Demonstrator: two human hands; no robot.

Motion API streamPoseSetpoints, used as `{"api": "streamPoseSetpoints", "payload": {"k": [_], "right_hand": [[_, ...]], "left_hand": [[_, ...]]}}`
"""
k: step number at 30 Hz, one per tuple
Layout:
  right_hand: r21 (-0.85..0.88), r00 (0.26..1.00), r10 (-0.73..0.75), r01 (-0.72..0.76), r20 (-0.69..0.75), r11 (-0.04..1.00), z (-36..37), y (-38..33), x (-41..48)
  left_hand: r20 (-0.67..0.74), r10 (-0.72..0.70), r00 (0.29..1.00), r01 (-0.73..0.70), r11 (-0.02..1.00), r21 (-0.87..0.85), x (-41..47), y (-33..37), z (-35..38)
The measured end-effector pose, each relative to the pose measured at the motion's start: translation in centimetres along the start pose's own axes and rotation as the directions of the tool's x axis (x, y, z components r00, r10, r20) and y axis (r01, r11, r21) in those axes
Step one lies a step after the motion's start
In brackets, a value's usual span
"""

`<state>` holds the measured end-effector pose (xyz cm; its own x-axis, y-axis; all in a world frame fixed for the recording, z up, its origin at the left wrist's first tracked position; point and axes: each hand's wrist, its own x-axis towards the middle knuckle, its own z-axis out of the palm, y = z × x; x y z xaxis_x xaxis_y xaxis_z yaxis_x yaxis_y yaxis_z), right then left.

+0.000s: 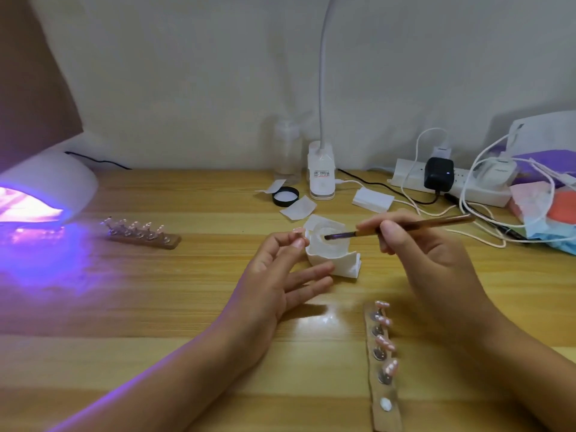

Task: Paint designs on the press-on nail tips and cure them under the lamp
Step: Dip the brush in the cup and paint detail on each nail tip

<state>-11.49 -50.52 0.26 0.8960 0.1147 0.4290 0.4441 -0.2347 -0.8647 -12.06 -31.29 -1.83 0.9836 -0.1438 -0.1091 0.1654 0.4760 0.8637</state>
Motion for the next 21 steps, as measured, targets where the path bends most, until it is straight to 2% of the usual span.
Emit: {"api": "streamPoseSetpoints", "payload": {"k": [9, 12, 16, 21], "right_hand": [[0.098, 0.994, 0.104, -0.103, -0.01, 0.99, -0.3, 0.3, -0.3], [0.086, 0.997, 0.08, -0.08, 0.002, 0.993, -0.1, 0.1, -0.6], [0.063, 0.998, 0.047, -0.049, 0.033, 0.997, 0.1, -0.1, -1.0], [-0.001, 0.995, -0.007, 0.007, 0.096, 1.0, 0.0, 0.0, -1.3]], "left_hand": [[0.179, -0.006, 0.984, -0.025, 0.985, 0.172, 0.3, -0.7, -0.8], [0.232, -0.027, 0.972, 0.001, 0.994, 0.11, 0.1, -0.7, -0.6], [0.322, -0.13, 0.938, 0.151, 0.988, -0.042, -0.2, -0.5, -0.4], [0.36, -0.188, 0.914, 0.229, 0.97, -0.075, -0.4, 0.1, -0.3]]}}
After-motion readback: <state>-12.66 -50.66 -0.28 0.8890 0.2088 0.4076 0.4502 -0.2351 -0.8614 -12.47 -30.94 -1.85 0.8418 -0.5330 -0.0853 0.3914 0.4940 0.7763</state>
